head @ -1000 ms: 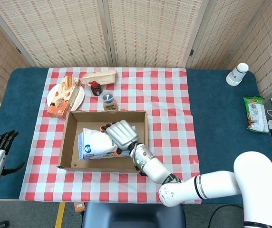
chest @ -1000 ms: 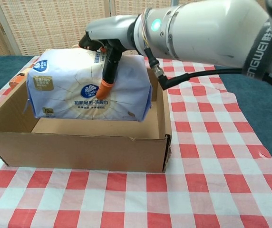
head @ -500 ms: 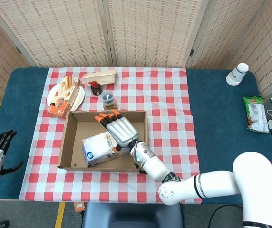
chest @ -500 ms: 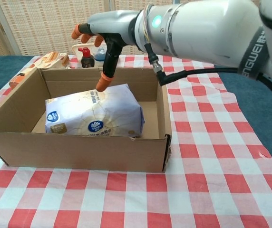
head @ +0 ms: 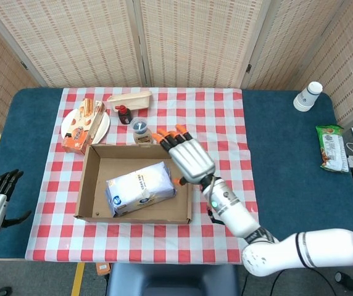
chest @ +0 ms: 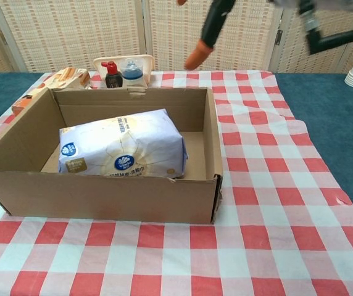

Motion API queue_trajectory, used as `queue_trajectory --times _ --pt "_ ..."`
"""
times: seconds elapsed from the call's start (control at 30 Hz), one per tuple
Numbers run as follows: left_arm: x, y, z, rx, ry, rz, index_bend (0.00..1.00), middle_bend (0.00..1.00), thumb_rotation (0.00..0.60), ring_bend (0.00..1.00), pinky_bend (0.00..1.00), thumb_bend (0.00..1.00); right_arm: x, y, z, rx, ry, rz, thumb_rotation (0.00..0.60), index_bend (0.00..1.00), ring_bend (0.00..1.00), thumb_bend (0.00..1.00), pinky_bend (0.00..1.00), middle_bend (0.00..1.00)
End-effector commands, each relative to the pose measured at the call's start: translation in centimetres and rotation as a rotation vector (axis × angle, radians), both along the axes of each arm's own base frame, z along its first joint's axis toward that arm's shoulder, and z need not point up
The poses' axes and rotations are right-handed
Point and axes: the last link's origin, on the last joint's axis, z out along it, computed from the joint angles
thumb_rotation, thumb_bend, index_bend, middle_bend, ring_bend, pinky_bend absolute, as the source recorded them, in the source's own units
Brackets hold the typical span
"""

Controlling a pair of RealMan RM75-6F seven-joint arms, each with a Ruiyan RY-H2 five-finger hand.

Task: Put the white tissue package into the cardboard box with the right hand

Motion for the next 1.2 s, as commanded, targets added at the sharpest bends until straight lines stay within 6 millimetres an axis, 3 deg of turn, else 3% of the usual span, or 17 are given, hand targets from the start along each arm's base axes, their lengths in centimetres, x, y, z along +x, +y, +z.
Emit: queue_trajectory --times 0.03,0.27,0.47,0.6,0.87,1.2 --pt "0.1 0.0 -0.3 -0.008 0.007 0.0 0.0 0.0 0.6 0.0 0.07 0.2 -5.6 2.0 4.9 -0.15 0.076 -0.04 0.6 0.0 0.0 0.0 0.0 0.0" --pt "0.1 0.2 -0.7 -0.016 0.025 0.008 0.0 0.0 0.6 0.0 0.07 0.2 -15.5 5.6 9.2 -0.274 0.108 -0.158 0.6 0.0 0.0 0.0 0.0 0.0" --pt "0.1 0.2 -0.9 -0.018 0.035 0.011 0.0 0.0 0.6 0.0 0.07 0.2 -22.2 9.0 10.6 -0.349 0.143 -0.239 0.6 0.0 0.0 0.0 0.0 0.0" --pt "0.1 0.2 -1.1 -0.02 0.042 0.008 0.0 0.0 0.6 0.0 0.07 0.19 -25.6 11.3 10.7 -0.389 0.182 -0.27 0.6 0.0 0.0 0.0 0.0 0.0" --pt "0.1 0.3 -1.0 -0.007 0.049 0.007 0.0 0.0 0.6 0.0 0.07 0.19 -30.5 12.9 8.7 -0.395 0.167 -0.326 0.6 0.0 0.0 0.0 0.0 0.0" --pt "0.1 0.4 -0.6 0.011 0.039 0.006 0.0 0.0 0.6 0.0 0.07 0.19 -31.1 13.5 8.3 -0.441 0.112 -0.278 0.6 0.0 0.0 0.0 0.0 0.0"
